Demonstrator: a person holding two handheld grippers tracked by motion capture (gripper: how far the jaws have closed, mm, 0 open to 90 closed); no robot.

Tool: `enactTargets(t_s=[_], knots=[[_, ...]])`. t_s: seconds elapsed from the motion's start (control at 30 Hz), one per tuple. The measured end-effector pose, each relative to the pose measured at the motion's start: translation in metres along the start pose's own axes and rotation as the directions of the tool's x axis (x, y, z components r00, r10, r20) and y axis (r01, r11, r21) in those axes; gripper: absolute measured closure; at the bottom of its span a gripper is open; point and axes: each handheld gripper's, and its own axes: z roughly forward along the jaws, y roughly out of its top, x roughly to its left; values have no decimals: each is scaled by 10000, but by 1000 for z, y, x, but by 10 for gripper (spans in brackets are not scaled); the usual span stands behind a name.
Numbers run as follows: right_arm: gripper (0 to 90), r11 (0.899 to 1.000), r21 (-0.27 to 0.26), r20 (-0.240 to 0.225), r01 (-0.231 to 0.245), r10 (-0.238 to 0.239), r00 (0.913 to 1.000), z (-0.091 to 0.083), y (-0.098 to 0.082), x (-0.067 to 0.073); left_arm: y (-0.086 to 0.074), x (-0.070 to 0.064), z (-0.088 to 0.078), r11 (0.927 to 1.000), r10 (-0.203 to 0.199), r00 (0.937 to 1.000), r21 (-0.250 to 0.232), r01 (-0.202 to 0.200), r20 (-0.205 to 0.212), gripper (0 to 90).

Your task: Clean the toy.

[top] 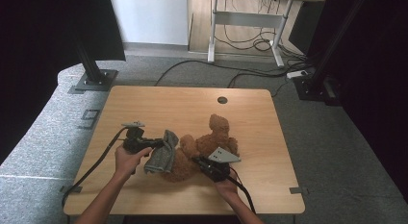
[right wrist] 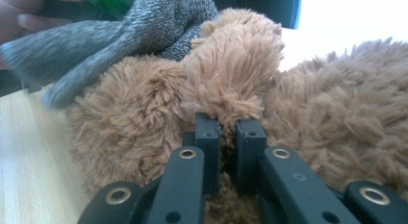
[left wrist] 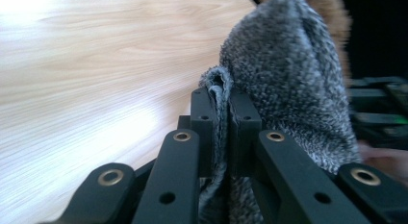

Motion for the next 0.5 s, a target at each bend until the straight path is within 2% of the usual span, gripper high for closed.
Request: enactTargets(t_s=[0.1,0.13,0.17,0.2,0.23,0.3,0.33,0.37,0.5], knots=[[826,10000,-3,-7,2,-2,10000,-1,-1,1,-2,12,-3,9995,-326,9994,16,326,-146,826],[827,10000,-26,-8,-24,24,10000,-1,-3,1,-2,13,-4,9991,-415,9991,-66,414,-89,827],[827,10000,-54,-1,-12,12,10000,-1,-3,1,0,13,-7,9985,-459,9988,-304,465,184,826],[827,10000,-75,6,-5,5,10000,-1,-4,2,0,13,-7,9985,-459,9988,-304,465,184,827],[827,10000,-88,10,-8,8,10000,-1,-4,2,2,11,-8,9981,-436,9986,-421,449,304,827],[827,10000,-91,18,-13,13,10000,0,-4,2,12,4,-11,9960,-310,9963,-812,375,802,827],[828,9999,-102,4,-47,47,10000,0,-4,2,12,4,-11,9960,-310,9963,-812,375,802,827],[827,9999,-121,-17,-94,93,10000,1,-4,2,20,-3,-12,9946,-179,9940,-994,286,1078,827],[827,9999,-146,51,-59,60,10000,3,-4,3,33,-21,-6,9935,181,9884,-1137,-9,1505,827]])
